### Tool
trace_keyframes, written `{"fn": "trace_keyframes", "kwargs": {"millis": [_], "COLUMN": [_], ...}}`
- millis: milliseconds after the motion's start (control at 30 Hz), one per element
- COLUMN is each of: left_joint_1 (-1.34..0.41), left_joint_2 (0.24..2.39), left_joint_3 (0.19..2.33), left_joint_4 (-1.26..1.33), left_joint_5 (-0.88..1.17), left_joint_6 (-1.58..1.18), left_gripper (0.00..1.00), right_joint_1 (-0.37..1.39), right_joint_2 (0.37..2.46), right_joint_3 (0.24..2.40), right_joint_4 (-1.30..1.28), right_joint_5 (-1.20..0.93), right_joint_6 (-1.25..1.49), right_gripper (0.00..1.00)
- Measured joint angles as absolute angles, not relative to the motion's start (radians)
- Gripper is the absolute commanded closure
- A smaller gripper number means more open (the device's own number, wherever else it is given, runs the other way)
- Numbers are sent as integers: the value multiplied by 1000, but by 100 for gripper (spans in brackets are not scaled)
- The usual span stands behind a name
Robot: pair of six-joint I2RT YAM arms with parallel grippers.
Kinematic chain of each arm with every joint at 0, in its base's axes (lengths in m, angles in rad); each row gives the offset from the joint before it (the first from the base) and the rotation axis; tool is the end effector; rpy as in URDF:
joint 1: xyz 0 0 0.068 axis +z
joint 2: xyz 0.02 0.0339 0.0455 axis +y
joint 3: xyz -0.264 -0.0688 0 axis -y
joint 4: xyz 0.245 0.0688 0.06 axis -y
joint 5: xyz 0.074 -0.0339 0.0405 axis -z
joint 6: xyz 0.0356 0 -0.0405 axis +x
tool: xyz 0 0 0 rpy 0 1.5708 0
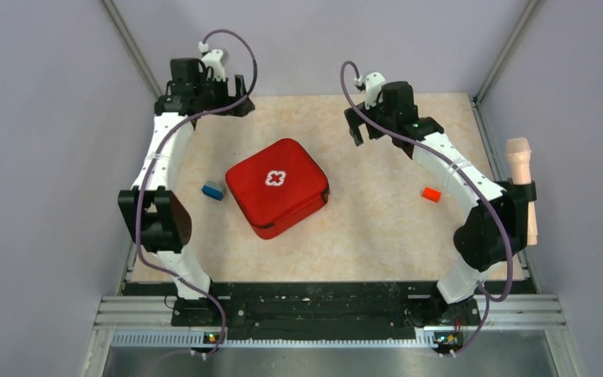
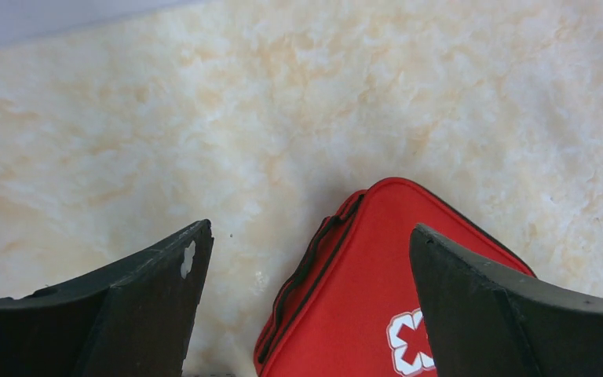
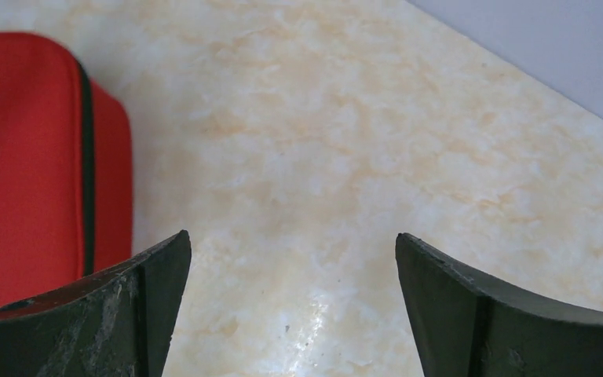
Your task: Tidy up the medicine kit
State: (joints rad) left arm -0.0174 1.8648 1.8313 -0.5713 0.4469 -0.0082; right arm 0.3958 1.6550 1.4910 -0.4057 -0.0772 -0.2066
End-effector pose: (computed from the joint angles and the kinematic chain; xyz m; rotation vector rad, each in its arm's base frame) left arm 0.4303 -0.0229 0.3576 0.2642 2.1338 -0.4994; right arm 0.3550 0.1513 0.3367 -0.6794 2.0343 0.1932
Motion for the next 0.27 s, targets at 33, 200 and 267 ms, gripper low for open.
{"fn": "trace_keyframes", "kwargs": {"millis": [33, 200, 267], "left_joint_1": [-19, -27, -27], "left_joint_2": [1831, 1633, 1572], "left_joint_3": [1831, 1782, 1735], "left_joint_4": [-576, -570, -565], "left_joint_5": [443, 397, 377], "left_joint_6": [3, 49, 56], "left_gripper": [1, 1, 1], "right_joint_1": [396, 396, 396], "right_joint_2": [1655, 1655, 1655], "right_joint_3": [1495, 1518, 1528], "right_joint_4": [-387, -341, -329], "right_joint_5": [-46, 60, 88], "right_joint_6": [-191, -125, -108], "right_gripper": [1, 1, 1]}}
